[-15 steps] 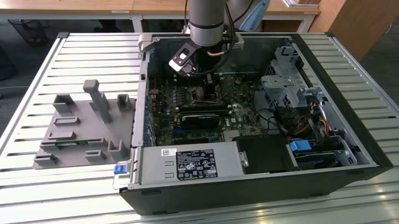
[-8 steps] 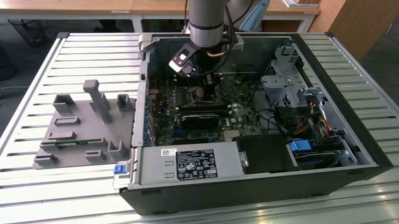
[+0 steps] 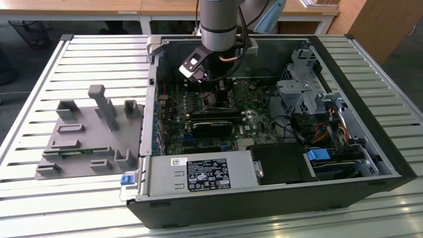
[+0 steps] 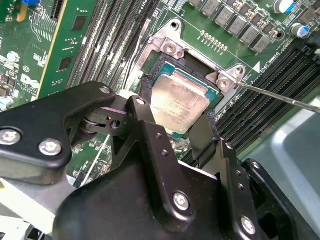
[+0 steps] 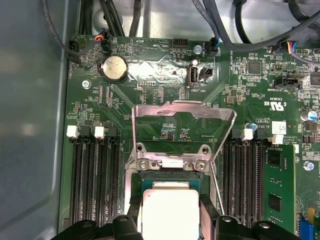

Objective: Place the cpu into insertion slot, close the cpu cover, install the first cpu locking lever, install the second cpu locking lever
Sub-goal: 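Place the cpu into insertion slot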

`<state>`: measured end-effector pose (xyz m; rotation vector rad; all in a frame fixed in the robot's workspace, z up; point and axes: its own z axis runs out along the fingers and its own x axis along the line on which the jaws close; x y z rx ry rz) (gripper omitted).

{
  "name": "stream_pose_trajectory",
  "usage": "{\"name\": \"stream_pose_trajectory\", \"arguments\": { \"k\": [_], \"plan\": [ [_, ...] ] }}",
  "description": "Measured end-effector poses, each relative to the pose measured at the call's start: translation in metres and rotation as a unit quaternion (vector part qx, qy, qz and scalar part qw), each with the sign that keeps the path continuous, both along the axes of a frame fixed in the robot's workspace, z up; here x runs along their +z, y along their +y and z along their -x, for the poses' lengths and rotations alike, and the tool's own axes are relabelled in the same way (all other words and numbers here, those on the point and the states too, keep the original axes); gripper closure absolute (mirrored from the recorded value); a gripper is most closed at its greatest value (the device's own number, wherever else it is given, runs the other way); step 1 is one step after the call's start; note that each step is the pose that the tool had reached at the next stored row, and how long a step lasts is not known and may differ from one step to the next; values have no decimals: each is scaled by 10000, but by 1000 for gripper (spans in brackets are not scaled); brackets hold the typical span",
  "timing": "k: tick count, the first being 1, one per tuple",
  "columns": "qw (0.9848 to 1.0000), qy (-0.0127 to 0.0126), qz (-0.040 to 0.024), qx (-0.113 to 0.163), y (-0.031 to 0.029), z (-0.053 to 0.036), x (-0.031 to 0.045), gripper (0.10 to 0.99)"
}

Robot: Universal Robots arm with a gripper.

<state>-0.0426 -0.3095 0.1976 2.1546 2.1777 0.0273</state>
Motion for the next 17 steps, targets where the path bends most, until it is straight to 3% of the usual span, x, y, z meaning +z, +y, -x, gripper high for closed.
{"name": "stream_pose_trajectory", "arguments": {
  "k": [11, 17],
  "plan": [
    [10000, 0, 0, 0, -1, -2, -28, 545],
    [10000, 0, 0, 0, -33, -2, -27, 545]
  ]
}}
